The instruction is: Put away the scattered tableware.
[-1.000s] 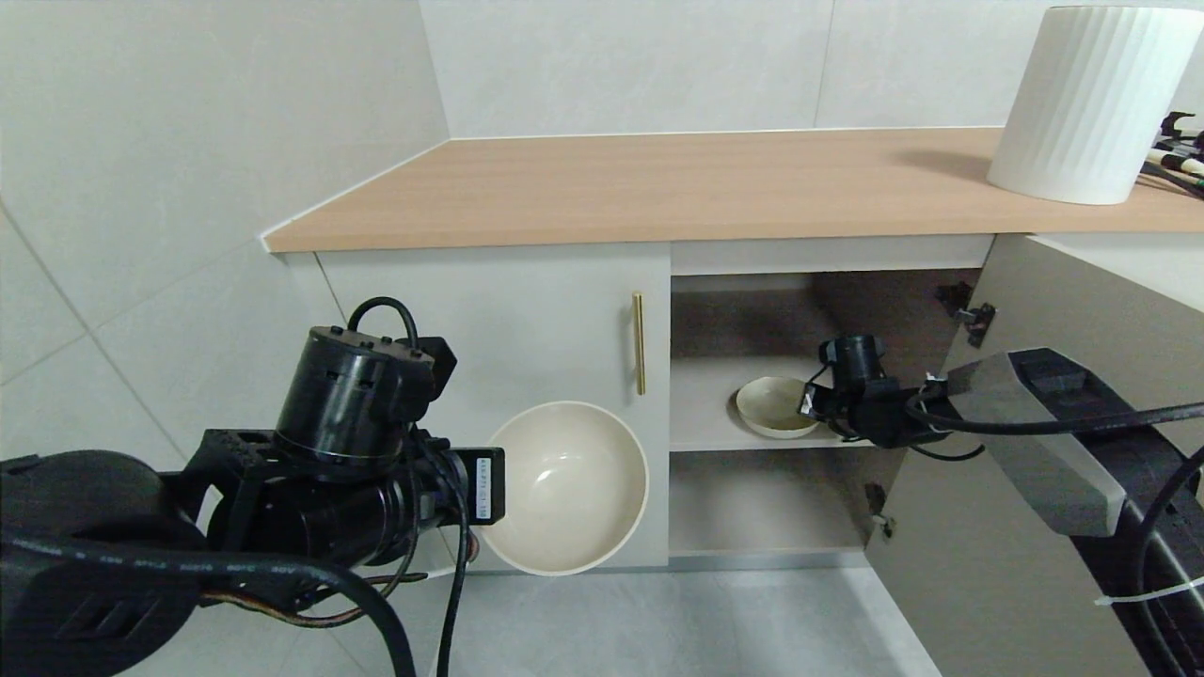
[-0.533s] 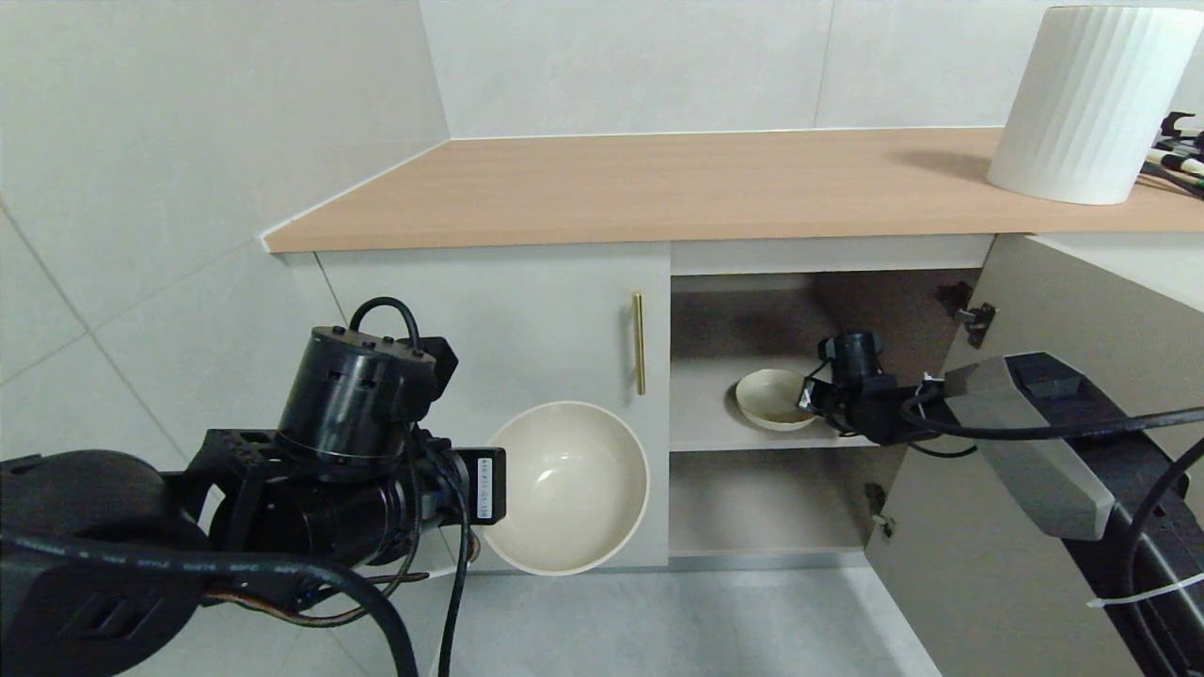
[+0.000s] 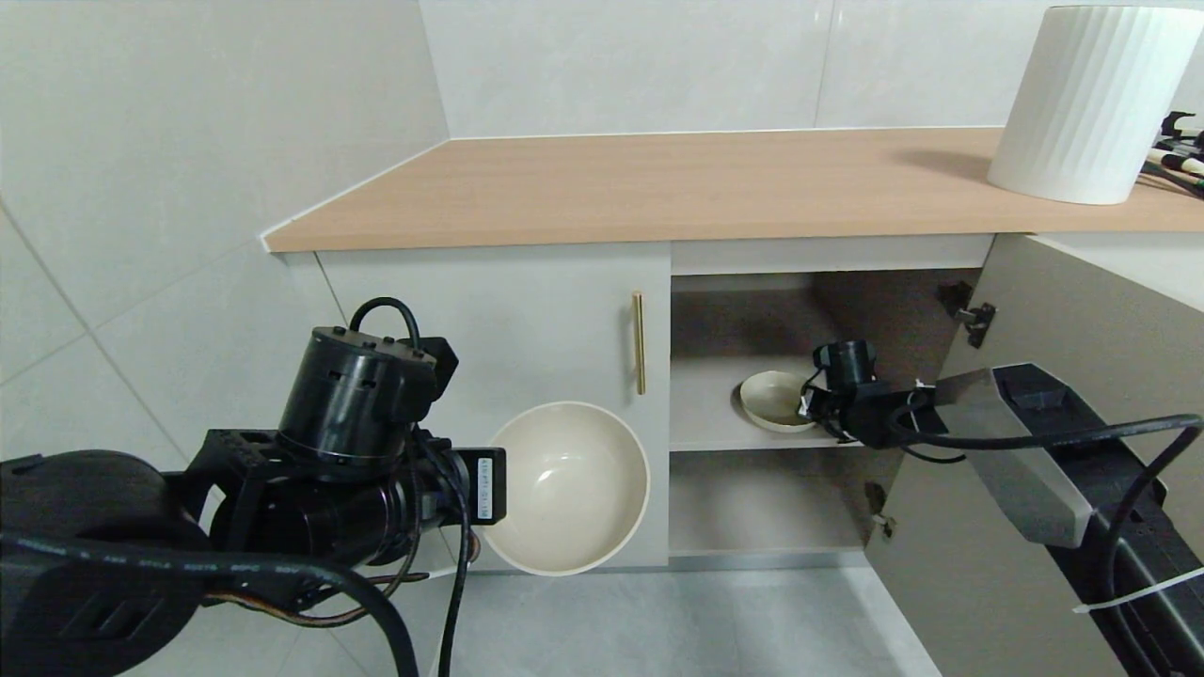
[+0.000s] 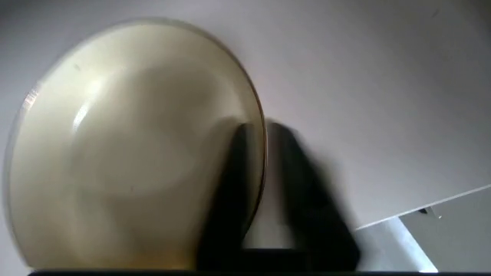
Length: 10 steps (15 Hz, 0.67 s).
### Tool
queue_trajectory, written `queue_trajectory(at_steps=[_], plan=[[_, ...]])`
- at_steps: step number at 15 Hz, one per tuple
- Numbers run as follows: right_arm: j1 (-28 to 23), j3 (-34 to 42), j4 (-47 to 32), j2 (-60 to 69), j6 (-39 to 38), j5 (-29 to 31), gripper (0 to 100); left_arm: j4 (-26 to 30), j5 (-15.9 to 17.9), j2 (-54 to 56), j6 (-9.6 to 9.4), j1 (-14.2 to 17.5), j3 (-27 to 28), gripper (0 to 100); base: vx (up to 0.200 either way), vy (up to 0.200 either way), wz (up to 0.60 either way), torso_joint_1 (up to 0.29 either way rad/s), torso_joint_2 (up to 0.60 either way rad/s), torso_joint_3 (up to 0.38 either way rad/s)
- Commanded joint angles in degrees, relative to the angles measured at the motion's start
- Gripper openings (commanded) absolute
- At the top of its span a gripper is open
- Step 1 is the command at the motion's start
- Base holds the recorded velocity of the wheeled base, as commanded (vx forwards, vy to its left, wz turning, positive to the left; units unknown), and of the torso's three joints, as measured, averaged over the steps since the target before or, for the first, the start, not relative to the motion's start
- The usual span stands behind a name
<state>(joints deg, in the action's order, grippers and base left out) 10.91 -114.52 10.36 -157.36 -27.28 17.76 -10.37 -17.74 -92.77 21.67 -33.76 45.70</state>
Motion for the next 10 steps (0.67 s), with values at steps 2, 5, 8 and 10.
queue_trajectory(at_steps=[2, 5, 8, 10], plan=[[0.08, -0.07, 0.18, 0.21, -1.19, -0.01, 100, 0.00, -0.02, -0.13, 0.03, 0.01, 0.00, 0, 0.000, 0.000, 0.00, 0.000, 0.00, 0.000], [0.16, -0.07, -0.08, 2.93, -3.48, 0.08, 100, -0.08, -0.02, -0.13, 0.03, 0.01, 0.00, 0, 0.000, 0.000, 0.00, 0.000, 0.00, 0.000], [0.87, 6.06, -0.96, 11.11, -5.94, 0.34, 100, -0.08, 0.07, -0.48, -0.05, 0.01, 0.09, 0, 0.000, 0.000, 0.00, 0.000, 0.00, 0.000], [2.19, 13.44, -0.96, 17.35, -5.85, -0.36, 100, -0.08, 0.07, -1.54, -0.05, -0.08, 0.35, 0, 0.000, 0.000, 0.00, 0.000, 0.00, 0.000]])
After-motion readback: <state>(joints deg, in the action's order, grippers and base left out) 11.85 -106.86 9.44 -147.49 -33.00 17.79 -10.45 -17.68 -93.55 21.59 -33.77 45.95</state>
